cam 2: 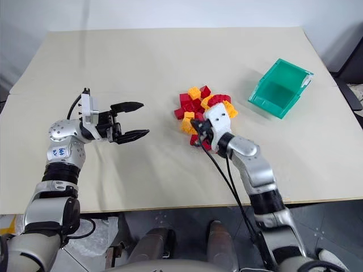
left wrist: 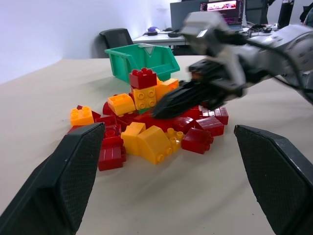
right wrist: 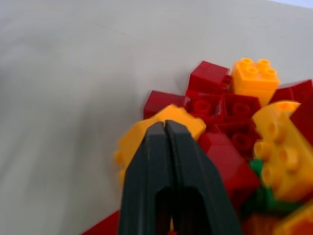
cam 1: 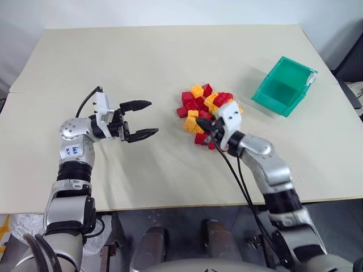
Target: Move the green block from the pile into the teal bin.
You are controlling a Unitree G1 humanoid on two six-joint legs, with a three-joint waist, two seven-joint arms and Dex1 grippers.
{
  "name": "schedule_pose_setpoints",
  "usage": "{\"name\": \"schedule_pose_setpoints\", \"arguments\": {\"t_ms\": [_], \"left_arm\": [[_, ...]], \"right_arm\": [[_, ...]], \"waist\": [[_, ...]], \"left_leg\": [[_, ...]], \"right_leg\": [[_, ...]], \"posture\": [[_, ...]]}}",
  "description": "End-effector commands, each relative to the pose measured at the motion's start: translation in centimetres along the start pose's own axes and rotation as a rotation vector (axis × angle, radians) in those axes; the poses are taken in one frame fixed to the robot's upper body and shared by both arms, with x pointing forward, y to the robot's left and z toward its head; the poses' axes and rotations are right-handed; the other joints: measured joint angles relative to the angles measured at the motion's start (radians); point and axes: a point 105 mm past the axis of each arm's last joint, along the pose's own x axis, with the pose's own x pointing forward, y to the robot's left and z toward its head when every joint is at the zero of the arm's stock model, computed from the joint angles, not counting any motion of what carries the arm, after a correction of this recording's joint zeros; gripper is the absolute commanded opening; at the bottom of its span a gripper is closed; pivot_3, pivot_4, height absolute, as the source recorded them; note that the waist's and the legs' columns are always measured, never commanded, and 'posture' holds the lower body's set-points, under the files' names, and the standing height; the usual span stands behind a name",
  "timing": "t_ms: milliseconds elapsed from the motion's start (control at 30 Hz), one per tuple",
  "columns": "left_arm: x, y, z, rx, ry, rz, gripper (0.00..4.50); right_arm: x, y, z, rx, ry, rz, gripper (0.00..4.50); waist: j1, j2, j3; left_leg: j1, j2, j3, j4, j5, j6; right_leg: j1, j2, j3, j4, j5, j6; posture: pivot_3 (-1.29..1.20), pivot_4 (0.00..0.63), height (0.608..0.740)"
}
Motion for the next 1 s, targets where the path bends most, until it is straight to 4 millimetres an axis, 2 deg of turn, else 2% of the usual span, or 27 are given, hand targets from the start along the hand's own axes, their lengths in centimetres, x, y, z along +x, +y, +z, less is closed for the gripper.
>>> {"name": "schedule_pose_setpoints", "arguments": {"t_ms": [33, 100, 167, 333, 433, 600, 833, 933, 1000], "left_arm": [[0.3, -0.3, 0.7, 0.033, -0.017, -0.01, 4.5], [0.2, -0.4, 0.7, 0.032, -0.015, -0.002, 4.5], [0.0, -0.4, 0.5, 0.039, -0.005, 0.014, 4.5], [-0.3, -0.3, 0.6, 0.052, -0.001, 0.041, 4.5], [-0.3, -0.4, 0.6, 0.052, -0.003, 0.044, 4.5], [-0.4, -0.3, 0.7, 0.055, -0.006, 0.06, 4.5], [-0.4, -0.6, 0.5, 0.051, -0.006, 0.059, 4.5], [-0.3, -0.7, 0.4, 0.049, -0.006, 0.051, 4.5], [-0.3, -0.7, 0.4, 0.047, -0.004, 0.045, 4.5]], "right_arm": [[1.3, -1.6, 0.7, -0.043, -0.046, -0.091, 0.04], [1.8, -2.4, 0.6, -0.047, -0.03, -0.121, 0.04], [1.8, -4.1, 0.4, -0.068, -0.011, -0.187, 0.04], [-0.2, -8.6, 0.3, -0.118, -0.005, -0.371, 0.04], [-1.1, -9.9, 0.0, -0.143, 0.012, -0.422, 0.04], [-2.7, -9.4, 0.6, -0.16, -0.01, -0.357, 0.04], [-6.7, -6.6, 2.4, -0.14, -0.026, -0.128, 0.04], [-9.7, -6.0, 2.8, -0.106, 0.04, -0.022, 0.04], [-12.3, -6.6, 3.2, -0.135, 0.099, 0.02, 0.42]], "waist": [[-0.006, 0.0, 0.0], [-0.016, 0.0, 0.0], [-0.018, 0.0, 0.0], [-0.016, 0.0, 0.0], [-0.016, 0.0, 0.0], [-0.017, 0.0, 0.0], [-0.012, 0.0, 0.0], [-0.01, 0.0, 0.0], [-0.001, 0.0, 0.0]], "left_leg": [[-0.001, 0.0, 0.0, 0.0, 0.0, 0.0], [-0.002, 0.001, 0.0, 0.0, 0.0, 0.0], [-0.003, 0.002, 0.0, 0.001, 0.0, 0.0], [-0.003, 0.002, 0.0, 0.001, 0.0, 0.0], [-0.003, 0.002, 0.0, 0.001, 0.0, 0.0], [-0.003, 0.003, 0.001, 0.0, 0.0, 0.0], [-0.004, 0.002, 0.002, 0.001, 0.0, 0.0], [-0.004, 0.003, 0.002, 0.001, 0.0, 0.0], [-0.004, 0.002, 0.002, 0.001, 0.0, 0.0]], "right_leg": [[-0.001, 0.0, 0.0, 0.0, 0.0, 0.0], [-0.004, -0.001, 0.0, 0.003, 0.0, 0.0], [-0.004, -0.001, 0.0, 0.003, 0.0, 0.0], [-0.004, -0.002, 0.0, 0.003, 0.0, 0.0], [-0.004, -0.002, 0.0, 0.003, 0.0, 0.0], [-0.004, -0.001, 0.0, 0.003, 0.0, 0.0], [-0.004, -0.001, 0.0, 0.003, 0.0, 0.0], [-0.004, -0.001, 0.0, 0.002, 0.0, 0.0], [-0.004, -0.001, 0.0, 0.001, 0.0, 0.0]], "posture": [[0.0, 0.15, 0.74], [0.0, 0.15, 0.74], [0.0, 0.15, 0.74], [0.0, 0.15, 0.74], [0.0, 0.15, 0.74], [0.0, 0.15, 0.74], [0.0, 0.15, 0.74], [0.0, 0.15, 0.74], [0.0, 0.15, 0.74]]}}
